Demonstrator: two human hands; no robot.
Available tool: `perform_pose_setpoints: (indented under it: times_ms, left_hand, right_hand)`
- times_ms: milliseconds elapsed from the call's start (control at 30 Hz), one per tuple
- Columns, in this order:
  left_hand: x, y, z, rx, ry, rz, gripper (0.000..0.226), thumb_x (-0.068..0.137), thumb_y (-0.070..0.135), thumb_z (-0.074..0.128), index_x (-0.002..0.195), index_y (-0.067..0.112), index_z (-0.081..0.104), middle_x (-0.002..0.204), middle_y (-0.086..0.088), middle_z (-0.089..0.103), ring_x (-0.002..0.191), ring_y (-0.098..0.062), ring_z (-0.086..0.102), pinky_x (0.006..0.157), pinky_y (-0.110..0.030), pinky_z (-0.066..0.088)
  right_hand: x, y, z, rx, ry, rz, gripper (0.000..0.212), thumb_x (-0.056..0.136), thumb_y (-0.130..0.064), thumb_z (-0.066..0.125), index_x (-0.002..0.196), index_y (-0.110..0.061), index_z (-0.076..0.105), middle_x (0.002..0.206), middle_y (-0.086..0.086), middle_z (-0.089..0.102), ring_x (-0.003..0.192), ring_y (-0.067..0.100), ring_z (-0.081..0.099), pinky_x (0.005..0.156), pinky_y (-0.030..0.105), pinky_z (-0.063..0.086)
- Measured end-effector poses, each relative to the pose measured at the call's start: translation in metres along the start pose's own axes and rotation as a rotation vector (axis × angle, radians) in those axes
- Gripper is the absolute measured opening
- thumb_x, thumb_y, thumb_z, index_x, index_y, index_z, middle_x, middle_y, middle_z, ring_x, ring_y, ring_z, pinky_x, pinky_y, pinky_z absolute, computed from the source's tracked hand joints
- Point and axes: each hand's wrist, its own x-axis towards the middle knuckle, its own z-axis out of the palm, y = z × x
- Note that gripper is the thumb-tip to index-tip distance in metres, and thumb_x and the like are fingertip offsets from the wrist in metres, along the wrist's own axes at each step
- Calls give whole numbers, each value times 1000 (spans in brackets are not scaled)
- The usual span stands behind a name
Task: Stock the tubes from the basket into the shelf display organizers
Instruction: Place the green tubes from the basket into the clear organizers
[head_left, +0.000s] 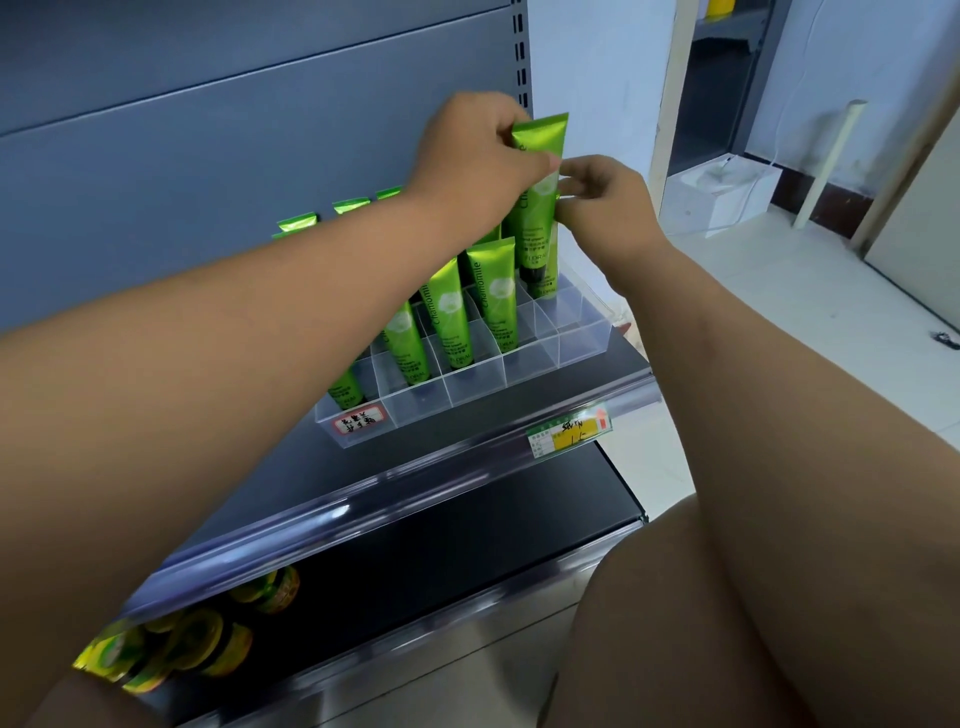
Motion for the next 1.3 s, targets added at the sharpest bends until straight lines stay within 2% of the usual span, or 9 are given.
perform_pose_setpoints:
  times_ms: [367, 533, 633, 733, 833, 933, 1033, 1200, 1300]
  left_hand:
    - [-8, 9, 4, 83, 1, 3, 16, 78, 25, 79, 82, 10, 74, 58, 10, 53, 58, -10, 48, 60, -27, 39]
    - [-3, 13, 10, 118, -5, -4, 23, 79, 27, 73, 84, 4, 73, 70, -5, 60, 64, -16, 50, 61, -30, 38]
    - [0, 15, 16, 151, -24, -12, 22, 81, 28, 71, 81, 5, 73, 76, -16, 68, 65, -18, 52, 60, -33, 43]
    - [1, 13, 20, 191, -31, -8, 25, 82, 32, 71, 80, 7, 74, 83, -20, 71, 66, -20, 53, 61, -36, 47]
    - [1, 12, 22, 214, -43, -18, 25, 86, 29, 69, 82, 5, 74, 81, -21, 69, 64, -21, 49, 60, -31, 38]
    - [-1, 11, 20, 277, -91, -20, 24, 89, 26, 68, 84, 4, 73, 65, -10, 54, 62, -20, 43, 58, -30, 32]
    - [-4, 9, 19, 349, -135, 1, 20, 89, 25, 68, 84, 7, 74, 63, -3, 48, 62, -19, 41, 54, -30, 27]
    - [-6, 10, 20, 356, -127, 14, 14, 85, 28, 74, 90, 15, 77, 66, 4, 57, 65, -16, 51, 58, -27, 37]
    - [-5, 13, 19, 337, -117, -1, 13, 81, 26, 76, 91, 20, 76, 76, 3, 68, 76, -21, 65, 68, -32, 53]
  right_hand:
    - [-14, -8, -11, -17, 101, -66, 42, 76, -16, 67, 117, -20, 72, 116, -9, 71, 114, 2, 62, 105, 33, 51]
    - [-24, -29, -14, 104, 152, -154, 36, 71, -8, 58, 100, -17, 77, 99, -8, 76, 102, 7, 69, 96, 37, 56]
    - [-32, -38, -14, 213, 114, -201, 31, 66, -2, 55, 89, -2, 76, 78, 2, 73, 77, 11, 66, 76, 27, 55]
    - [-35, -40, -15, 236, 86, -228, 26, 71, 4, 55, 89, 6, 73, 78, 24, 69, 71, 15, 64, 70, 30, 54]
    - [-34, -37, -19, 182, 75, -217, 23, 76, 6, 55, 89, 2, 74, 77, 20, 71, 70, 14, 64, 70, 32, 55]
    - [-35, -33, -24, 125, 27, -200, 20, 76, 4, 56, 80, -5, 73, 70, 6, 68, 66, 13, 60, 64, 25, 49]
    - [-38, -29, -27, 82, -6, -167, 14, 80, 8, 58, 82, 2, 70, 74, 9, 64, 65, 12, 58, 60, 18, 47]
    - [-36, -25, -34, 56, -22, -152, 8, 80, 5, 61, 84, 8, 68, 76, 15, 63, 68, 19, 61, 62, 23, 51]
    - [-36, -24, -37, 51, -26, -149, 9, 82, 5, 61, 85, 12, 65, 76, 15, 63, 69, 19, 62, 62, 22, 52]
